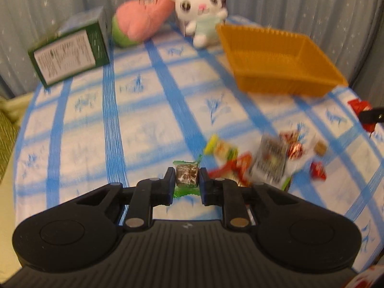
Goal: Organize snacks
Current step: 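Carry the red packet over the orange tray while the left carries the green candy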
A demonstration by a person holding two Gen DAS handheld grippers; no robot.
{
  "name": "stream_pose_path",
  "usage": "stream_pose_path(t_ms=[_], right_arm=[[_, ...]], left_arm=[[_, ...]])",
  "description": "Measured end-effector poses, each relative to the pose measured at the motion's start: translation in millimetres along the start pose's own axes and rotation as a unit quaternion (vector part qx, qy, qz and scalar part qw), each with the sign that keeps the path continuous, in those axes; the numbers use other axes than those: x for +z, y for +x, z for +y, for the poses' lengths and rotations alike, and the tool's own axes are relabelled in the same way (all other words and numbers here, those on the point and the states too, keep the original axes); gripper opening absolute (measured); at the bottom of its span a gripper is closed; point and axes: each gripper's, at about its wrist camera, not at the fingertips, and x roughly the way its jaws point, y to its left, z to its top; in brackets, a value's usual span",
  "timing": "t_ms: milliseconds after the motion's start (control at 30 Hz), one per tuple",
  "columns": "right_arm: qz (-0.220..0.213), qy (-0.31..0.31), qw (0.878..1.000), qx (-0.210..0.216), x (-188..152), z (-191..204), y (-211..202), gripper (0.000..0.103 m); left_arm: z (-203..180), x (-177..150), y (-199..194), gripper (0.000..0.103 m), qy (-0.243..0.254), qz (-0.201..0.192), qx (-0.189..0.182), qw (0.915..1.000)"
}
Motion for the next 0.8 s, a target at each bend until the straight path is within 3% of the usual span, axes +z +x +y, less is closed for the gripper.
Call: stream_pose_path(t_ms=[400, 600, 800], right_arm=[[-0.039, 0.014, 0.999, 0.011, 64.8, -35.8, 5.1, 0.026], [-0.044, 0.019, 0.999, 0.015, 95.0, -49.0, 24.5, 0.026], [-0.039, 0.028, 0.999, 0.008, 113.2, -60.8, 51.0, 0.026]], left_arm=[[-49.7, 96.0, -0.3, 0.019, 0.022, -0.07, -0.021, 0.997], [-84.1, 138.3, 27.6, 0.019, 0.028, -0.074, -0.042, 0.9959], [-116.7, 169.2, 70.0, 0.019, 0.044, -0.054, -0.055, 0.996]])
